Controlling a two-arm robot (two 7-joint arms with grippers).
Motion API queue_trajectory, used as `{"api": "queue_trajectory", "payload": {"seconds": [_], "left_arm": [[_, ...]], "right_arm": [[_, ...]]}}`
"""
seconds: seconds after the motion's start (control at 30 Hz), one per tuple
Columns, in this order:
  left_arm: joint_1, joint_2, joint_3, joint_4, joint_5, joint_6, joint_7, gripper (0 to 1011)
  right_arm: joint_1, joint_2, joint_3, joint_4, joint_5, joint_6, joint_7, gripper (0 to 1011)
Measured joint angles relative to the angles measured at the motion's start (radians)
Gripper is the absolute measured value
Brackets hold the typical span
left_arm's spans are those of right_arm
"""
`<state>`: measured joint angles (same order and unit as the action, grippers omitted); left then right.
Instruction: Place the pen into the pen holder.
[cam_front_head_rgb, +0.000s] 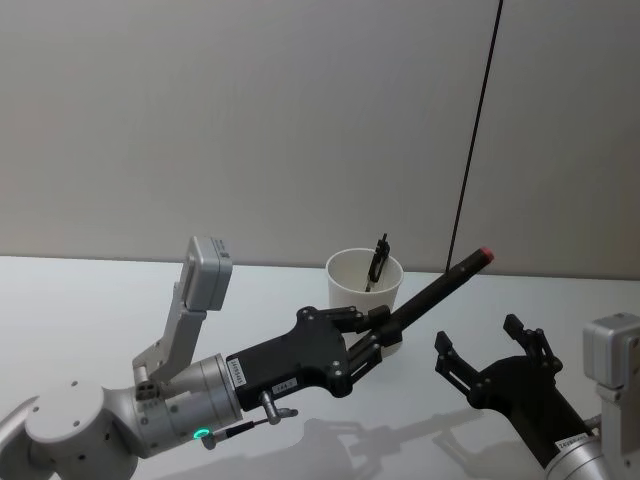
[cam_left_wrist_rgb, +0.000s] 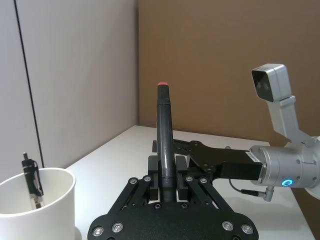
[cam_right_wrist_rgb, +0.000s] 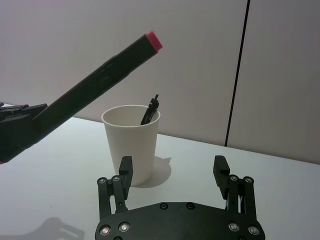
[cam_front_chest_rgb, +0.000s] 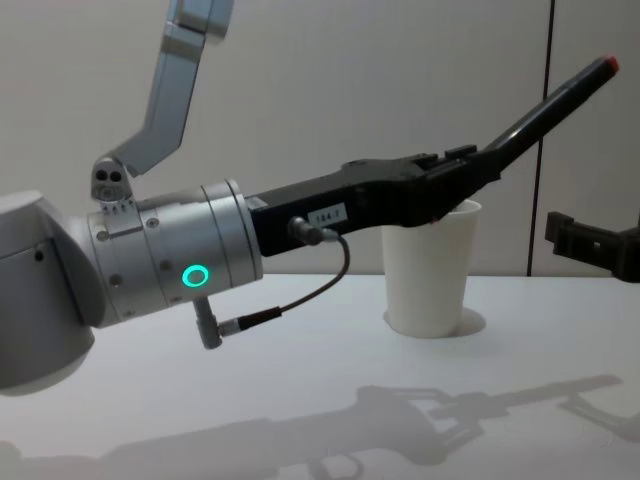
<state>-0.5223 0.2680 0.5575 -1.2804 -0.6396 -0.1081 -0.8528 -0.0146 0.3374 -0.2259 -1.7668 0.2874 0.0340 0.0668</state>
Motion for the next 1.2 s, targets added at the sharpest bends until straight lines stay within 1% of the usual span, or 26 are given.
{"api": "queue_trajectory", "payload": {"seconds": [0.53,0.63,0.77,0.97,1.0,1.07,1.13,1.2], "left_arm": [[-0.009,0.0,0.017,0.0,-0.018,0.006,-0.012,202],[-0.009,0.0,0.018,0.0,-0.02,0.006,-0.012,202],[-0.01,0.001,0.019,0.0,-0.022,0.007,-0.013,201],[-0.01,0.001,0.021,0.0,-0.023,0.008,-0.013,201],[-0.01,0.001,0.021,-0.001,-0.023,0.008,-0.013,201],[-0.01,0.001,0.022,-0.001,-0.024,0.009,-0.013,201],[-0.01,0.001,0.022,-0.001,-0.024,0.009,-0.013,202],[-0.011,0.001,0.022,-0.001,-0.024,0.009,-0.013,201]], "right_arm": [[0.0,0.0,0.001,0.0,0.0,0.0,0.001,1001],[-0.001,0.002,0.002,-0.001,0.002,0.0,0.007,1001],[-0.004,0.009,0.01,-0.006,0.017,-0.002,0.03,1001],[-0.024,0.029,0.036,-0.027,0.073,-0.007,0.09,1001],[-0.031,0.034,0.044,-0.034,0.091,-0.007,0.103,1001],[-0.039,0.04,0.056,-0.044,0.108,-0.006,0.119,1001],[-0.05,0.047,0.069,-0.057,0.14,-0.001,0.14,1001],[-0.059,0.053,0.081,-0.068,0.159,0.004,0.152,1001]]}}
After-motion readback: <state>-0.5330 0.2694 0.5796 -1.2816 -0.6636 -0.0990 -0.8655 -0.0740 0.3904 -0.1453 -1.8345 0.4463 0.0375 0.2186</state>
